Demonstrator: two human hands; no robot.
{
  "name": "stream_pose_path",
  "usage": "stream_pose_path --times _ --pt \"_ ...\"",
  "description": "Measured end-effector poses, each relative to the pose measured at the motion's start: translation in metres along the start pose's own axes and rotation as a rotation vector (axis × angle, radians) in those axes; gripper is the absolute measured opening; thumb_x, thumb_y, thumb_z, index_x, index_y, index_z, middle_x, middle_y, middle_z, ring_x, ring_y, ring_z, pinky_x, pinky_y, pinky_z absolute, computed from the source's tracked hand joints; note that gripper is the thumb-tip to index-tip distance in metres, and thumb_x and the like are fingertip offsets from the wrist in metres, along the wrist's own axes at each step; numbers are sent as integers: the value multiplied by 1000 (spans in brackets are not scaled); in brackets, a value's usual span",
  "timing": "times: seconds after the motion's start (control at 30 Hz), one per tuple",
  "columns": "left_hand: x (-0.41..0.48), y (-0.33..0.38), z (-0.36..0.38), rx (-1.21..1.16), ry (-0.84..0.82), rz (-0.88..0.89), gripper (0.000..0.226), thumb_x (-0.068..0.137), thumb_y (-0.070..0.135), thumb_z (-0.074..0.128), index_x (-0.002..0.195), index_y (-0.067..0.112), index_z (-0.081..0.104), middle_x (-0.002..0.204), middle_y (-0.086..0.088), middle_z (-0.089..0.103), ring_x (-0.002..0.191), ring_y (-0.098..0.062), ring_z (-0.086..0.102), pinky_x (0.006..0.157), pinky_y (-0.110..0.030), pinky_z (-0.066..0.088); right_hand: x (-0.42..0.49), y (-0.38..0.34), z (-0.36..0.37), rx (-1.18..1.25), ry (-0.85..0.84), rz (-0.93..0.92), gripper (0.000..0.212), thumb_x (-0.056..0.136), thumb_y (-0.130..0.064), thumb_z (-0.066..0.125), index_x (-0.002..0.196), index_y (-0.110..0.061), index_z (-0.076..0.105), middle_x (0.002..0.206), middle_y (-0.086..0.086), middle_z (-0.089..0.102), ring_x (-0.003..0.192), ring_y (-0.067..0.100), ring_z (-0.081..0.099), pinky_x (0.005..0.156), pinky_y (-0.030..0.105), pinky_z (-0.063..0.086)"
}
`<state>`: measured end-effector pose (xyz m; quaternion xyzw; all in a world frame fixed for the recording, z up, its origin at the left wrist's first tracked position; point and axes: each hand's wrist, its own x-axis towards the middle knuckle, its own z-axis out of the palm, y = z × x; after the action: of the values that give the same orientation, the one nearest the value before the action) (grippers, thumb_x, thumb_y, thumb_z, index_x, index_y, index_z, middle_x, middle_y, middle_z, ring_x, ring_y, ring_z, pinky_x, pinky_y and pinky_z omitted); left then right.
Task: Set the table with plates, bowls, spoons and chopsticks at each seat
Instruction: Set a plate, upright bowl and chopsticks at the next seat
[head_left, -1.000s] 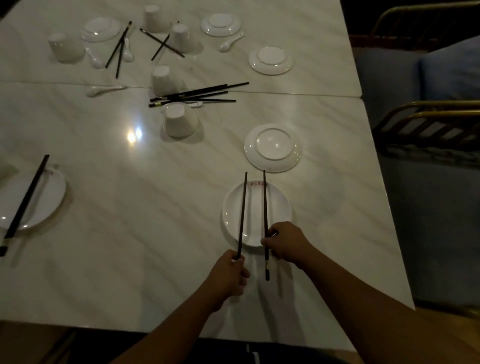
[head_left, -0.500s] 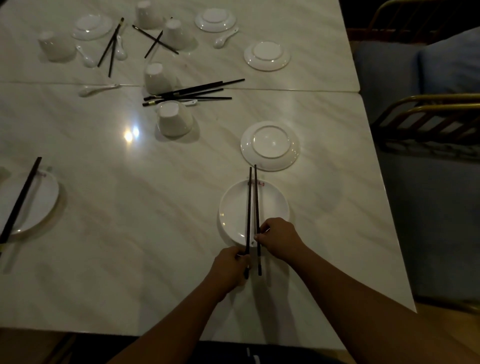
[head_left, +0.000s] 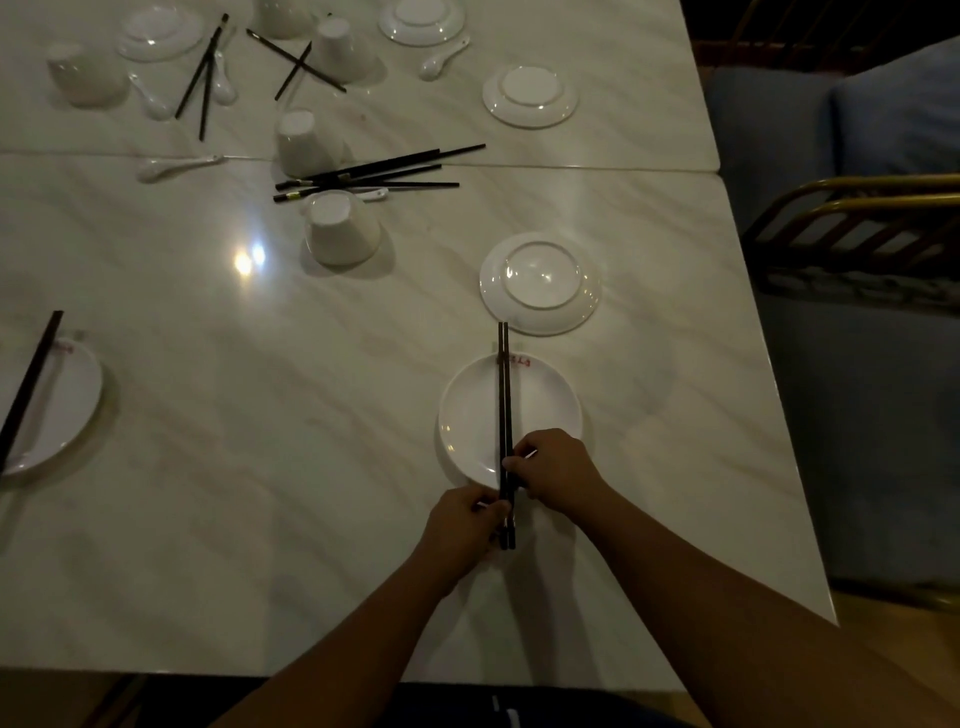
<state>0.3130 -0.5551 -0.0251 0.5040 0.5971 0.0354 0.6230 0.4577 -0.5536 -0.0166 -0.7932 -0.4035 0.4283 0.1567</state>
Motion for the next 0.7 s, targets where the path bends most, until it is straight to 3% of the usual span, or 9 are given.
stream_pose_path --times 0.17,0.37,0.57,0.7 --pt "2 -1 -2 12 -21 21 11 91 19 58 91 17 69 73 -7 65 61 -16 60 59 -27 52 -2 1 -2 -5 12 6 21 86 -28 66 96 -9 70 90 7 71 74 16 64 76 31 56" --pt "4 0 -2 16 -28 18 14 90 21 59 95 13 70 80 -10 69 66 -19 64 66 -31 54 -2 3 -1 26 11 29 19 86 -27 66 96 -11 70 93 7 71 82 19 68 81 37 57" --pt "4 4 0 18 -32 8 16 91 21 59 99 12 69 78 -3 67 66 -14 63 60 -23 53 -3 5 -2 -6 17 33 19 87 -29 65 95 -13 70 93 4 71 82 18 67 82 36 56" --pt "-1 5 -5 59 -46 1 21 90 29 59 99 12 69 80 -4 68 68 -15 66 58 -21 53 -6 7 -7 -19 44 46 20 84 -34 67 92 -16 69 90 1 69 80 14 65 75 26 50"
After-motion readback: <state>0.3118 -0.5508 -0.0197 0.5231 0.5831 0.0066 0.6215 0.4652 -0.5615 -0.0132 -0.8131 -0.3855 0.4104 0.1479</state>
